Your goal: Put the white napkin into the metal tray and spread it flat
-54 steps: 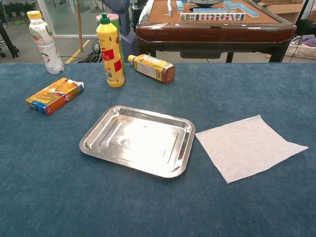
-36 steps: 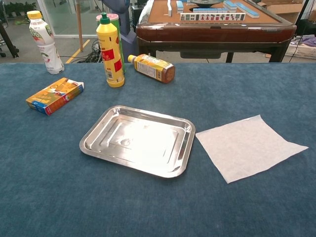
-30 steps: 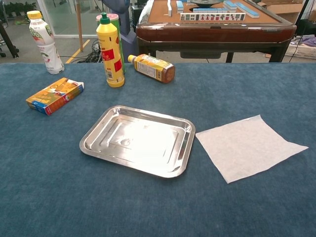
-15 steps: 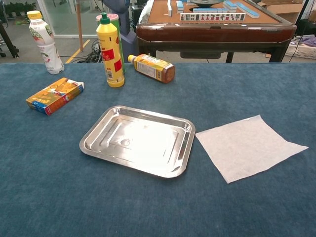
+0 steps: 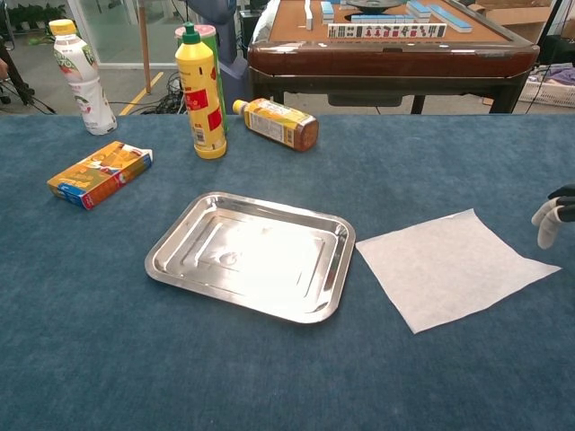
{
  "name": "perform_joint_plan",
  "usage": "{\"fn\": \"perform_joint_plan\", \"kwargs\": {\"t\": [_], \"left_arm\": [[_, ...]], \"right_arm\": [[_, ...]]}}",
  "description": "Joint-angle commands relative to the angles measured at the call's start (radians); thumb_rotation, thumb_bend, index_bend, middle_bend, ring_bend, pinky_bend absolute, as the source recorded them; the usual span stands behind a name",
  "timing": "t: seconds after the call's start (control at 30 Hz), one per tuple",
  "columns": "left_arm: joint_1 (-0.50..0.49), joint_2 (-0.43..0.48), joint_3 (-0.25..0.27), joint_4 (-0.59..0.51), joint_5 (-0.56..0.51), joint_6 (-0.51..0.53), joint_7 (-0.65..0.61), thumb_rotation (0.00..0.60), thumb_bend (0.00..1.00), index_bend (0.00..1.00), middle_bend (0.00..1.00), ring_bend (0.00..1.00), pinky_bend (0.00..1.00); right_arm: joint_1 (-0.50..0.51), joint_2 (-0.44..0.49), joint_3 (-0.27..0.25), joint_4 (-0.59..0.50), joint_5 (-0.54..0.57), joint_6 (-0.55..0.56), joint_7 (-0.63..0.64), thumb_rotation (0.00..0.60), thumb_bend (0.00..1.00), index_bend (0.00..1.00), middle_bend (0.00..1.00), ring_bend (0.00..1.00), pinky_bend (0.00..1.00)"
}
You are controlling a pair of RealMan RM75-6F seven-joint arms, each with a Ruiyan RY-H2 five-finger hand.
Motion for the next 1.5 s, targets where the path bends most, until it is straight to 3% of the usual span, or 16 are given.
{"fn": "perform_joint_plan", "kwargs": {"t": [0.03, 0.77, 1.1, 1.3, 1.5], "left_arm": [[0.001, 0.0, 0.001, 0.001, 0.0, 0.001, -0.002, 0.6, 0.29, 0.11, 0.03, 0.01, 0.0], [0.01, 0.005, 0.0, 0.004, 0.001, 0.012, -0.01, 0.6, 0.29, 0.11, 0.03, 0.01, 0.0], [0.008, 0.002, -0.001, 0.005, 0.001, 0.008, -0.008, 0.6, 0.29, 0.11, 0.03, 0.01, 0.0], [0.011, 0.006, -0.001, 0.004, 0.0, 0.01, -0.008, 0.6, 0.29, 0.11, 0.03, 0.01, 0.0], [0.01, 0.01, -0.002, 0.001, 0.003, 0.011, -0.008, 0.6, 0.29, 0.11, 0.03, 0.01, 0.0]], "right_arm": [[0.017, -0.029, 0.003, 0.029, 0.009, -0.017, 0.007, 0.6, 0.28, 0.38, 0.21, 0.07, 0.16], [0.071, -0.117, -0.003, 0.122, 0.018, -0.045, 0.02, 0.6, 0.33, 0.55, 0.29, 0.12, 0.18], [0.08, -0.114, -0.01, 0.123, 0.012, -0.035, 0.023, 0.6, 0.48, 0.59, 0.31, 0.14, 0.18], [0.079, -0.081, 0.005, 0.074, -0.008, 0.02, 0.05, 0.6, 0.54, 0.62, 0.34, 0.16, 0.18], [0.08, 0.01, 0.062, -0.074, 0.029, 0.065, 0.091, 0.6, 0.55, 0.64, 0.35, 0.18, 0.18]]}}
